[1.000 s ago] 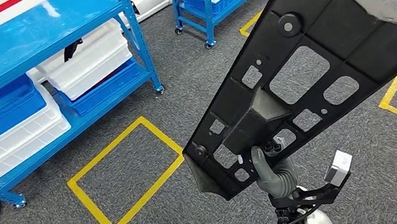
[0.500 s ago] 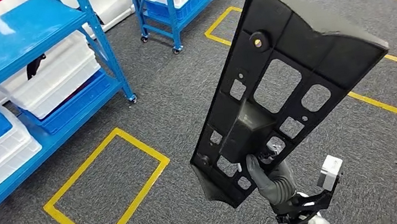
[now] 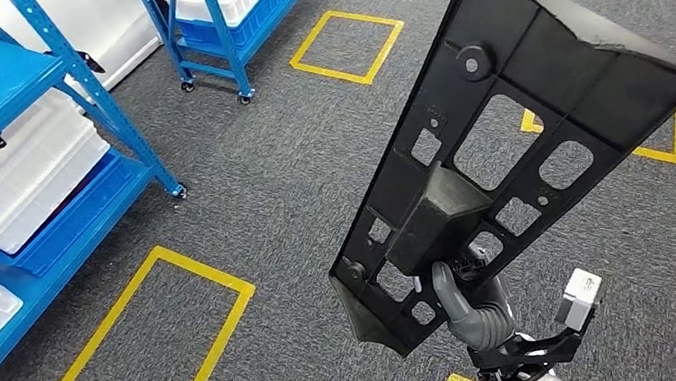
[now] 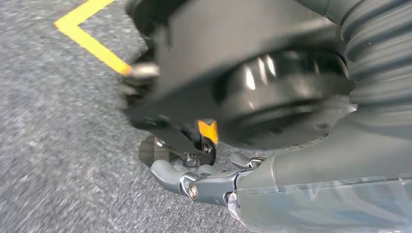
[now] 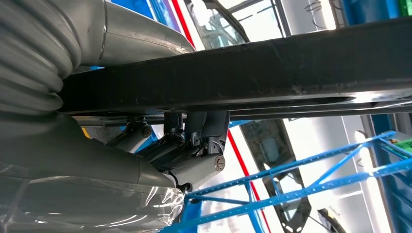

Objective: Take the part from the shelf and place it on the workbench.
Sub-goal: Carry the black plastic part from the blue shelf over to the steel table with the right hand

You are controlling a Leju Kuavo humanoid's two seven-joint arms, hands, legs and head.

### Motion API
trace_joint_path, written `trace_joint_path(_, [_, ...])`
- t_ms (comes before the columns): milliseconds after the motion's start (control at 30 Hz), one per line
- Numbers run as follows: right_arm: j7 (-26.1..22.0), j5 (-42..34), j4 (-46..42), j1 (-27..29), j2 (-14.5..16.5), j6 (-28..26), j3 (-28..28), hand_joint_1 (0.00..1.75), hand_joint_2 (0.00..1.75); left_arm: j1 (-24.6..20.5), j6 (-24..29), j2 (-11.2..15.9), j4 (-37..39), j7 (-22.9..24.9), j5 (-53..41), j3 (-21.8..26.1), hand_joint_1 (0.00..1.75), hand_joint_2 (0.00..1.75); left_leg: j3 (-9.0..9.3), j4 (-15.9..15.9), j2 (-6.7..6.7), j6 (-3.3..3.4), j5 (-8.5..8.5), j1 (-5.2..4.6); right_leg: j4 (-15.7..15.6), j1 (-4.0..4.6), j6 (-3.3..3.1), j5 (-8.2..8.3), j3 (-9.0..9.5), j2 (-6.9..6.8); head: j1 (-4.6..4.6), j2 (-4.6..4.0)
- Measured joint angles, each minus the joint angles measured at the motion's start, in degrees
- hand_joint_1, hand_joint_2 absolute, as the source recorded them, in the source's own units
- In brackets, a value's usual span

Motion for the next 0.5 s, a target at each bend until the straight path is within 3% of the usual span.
trace_joint_path(33, [-0.01, -0.12, 0.2, -0.13, 0.0, 0.43, 0.03, 1.75, 1.75, 0.09, 0.1, 0.16, 0.0, 0.42, 0.38, 0.1, 0.0, 1.75, -1.27, 2.28, -0.14, 0.16, -0.37, -0.03, 0.01, 0.2, -0.1, 0.06, -0.05, 0.67, 0.0, 0.0])
trace_joint_path(67, [-0.02, -0.22, 0.44, -0.29, 0.01, 0.95, 0.05, 1.75, 1.75, 0.15, 0.24, 0.34, -0.01, 0.84, 0.84, 0.27, 0.0, 1.75, -1.57, 2.44, -0.25, 0.44, 0.43, -0.12, 0.03, 0.38, -0.19, 0.11, -0.06, 1.37, 0.0, -0.01])
trace_joint_path(133, [-0.07, -0.28, 0.87, -0.82, 0.02, 1.87, 0.12, 1.75, 1.75, 0.18, 0.5, 0.74, -0.01, 1.21, 1.8, 0.75, 0.0, 1.75, 1.01, -3.79, -1.33, 1.36, 4.8, -0.5, 0.05, 0.59, -0.27, 0.18, 0.08, 2.74, 0.0, -0.01])
trace_joint_path(200, [-0.26, -0.46, 1.5, -1.7, 0.04, 2.69, 0.34, 1.75, 1.75, 0.21, 0.5, 1.33, -0.02, 1.25, 2.73, 1.48, 0.0, 1.75, 4.24, -11.27, -3.91, 2.44, 8.0, -0.82, 0.11, 0.52, -0.1, 0.31, 0.06, 3.88, 0.04, 0.0])
trace_joint_path(267, [-0.71, -0.75, 2.71, -2.97, 0.13, 3.33, 0.68, 1.75, 1.75, 0.16, 0.35, 1.81, -0.02, 1.43, 3.23, 2.16, 0.0, 1.75, 5.36, -14.07, -5.11, 3.07, 8.46, -1.07, 0.07, 0.12, 0.46, 0.63, -0.31, 4.98, -0.02, 0.0])
trace_joint_path(333, [-1.17, -0.97, 3.9, -4.08, 0.27, 3.45, 0.93, 1.75, 1.75, 0.07, 0.26, 2.0, -0.02, 1.73, 3.28, 2.59, 0.0, 1.75, 5.81, -15.12, -4.06, 3.31, 9.01, -1.09, -0.09, -0.14, 1.12, 0.95, -0.56, 5.72, -0.09, 0.0])
trace_joint_path(400, [-1.28, -1.11, 4.51, -4.86, 0.39, 2.99, 1.02, 1.75, 1.75, 0.07, 0.11, 2.1, -0.02, 2.02, 3.07, 2.84, 0.0, 1.75, 6.43, -16.6, -2.77, 3.52, 9.87, -0.84, 1.83, 0.0, 1.56, -0.46, -1.51, 3.67, 0.04, 0.0])
trace_joint_path(467, [-1.19, -1.18, 4.73, -5.29, 0.54, 2.44, 1.07, 1.75, 1.75, 0.2, -0.04, 2.2, -0.02, 2.57, 2.6, 2.92, 0.0, 1.75, 6.65, -17.26, -1.32, 3.64, 10.24, -0.78, 7.96, -0.13, 2.09, -4.08, -4.42, 0.71, 0.16, 0.0])
trace_joint_path(500, [-1.15, -1.19, 4.77, -5.33, 0.61, 2.26, 1.08, 1.75, 1.75, 0.31, -0.05, 2.26, -0.02, 2.88, 2.35, 2.93, 0.0, 1.75, 6.6, -17.22, -0.5, 3.64, 10.22, -0.79, 11.55, -0.38, 2.45, -5.71, -6.16, 0.06, 0.19, 0.0])
